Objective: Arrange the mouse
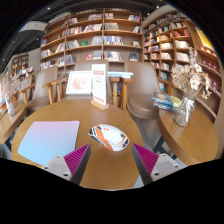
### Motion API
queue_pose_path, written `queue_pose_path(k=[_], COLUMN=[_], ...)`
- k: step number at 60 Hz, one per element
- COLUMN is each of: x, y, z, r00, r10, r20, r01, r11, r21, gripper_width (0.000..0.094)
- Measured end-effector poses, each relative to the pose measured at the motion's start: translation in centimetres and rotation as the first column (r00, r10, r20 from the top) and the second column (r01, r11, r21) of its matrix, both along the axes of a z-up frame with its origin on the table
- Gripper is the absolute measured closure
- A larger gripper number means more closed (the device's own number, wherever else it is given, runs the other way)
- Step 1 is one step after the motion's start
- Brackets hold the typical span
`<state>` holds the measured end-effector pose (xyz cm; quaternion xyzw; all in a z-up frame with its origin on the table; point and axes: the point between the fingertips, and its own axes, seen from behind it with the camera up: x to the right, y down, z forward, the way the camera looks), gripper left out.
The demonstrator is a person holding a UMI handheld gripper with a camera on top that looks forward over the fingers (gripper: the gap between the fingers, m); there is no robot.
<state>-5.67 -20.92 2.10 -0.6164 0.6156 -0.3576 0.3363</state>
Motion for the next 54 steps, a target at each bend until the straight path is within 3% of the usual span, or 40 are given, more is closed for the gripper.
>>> queue_pose_path(k=[16,26,54], x=[3.9,6.3,12.5], y=[-1.4,-1.4,-3.5], z=[-2.7,-3.1,-3.4], r00=[0.999,0.998,0.994], r10=[-0.022,-0.008,-0.050], r20=[-0.049,-0.067,-0.100], r01=[0.021,0.010,0.052], r11=[1.000,1.000,0.999], r21=[-0.010,0.030,0.013], gripper_width=[0.0082,0.0083,0.0082])
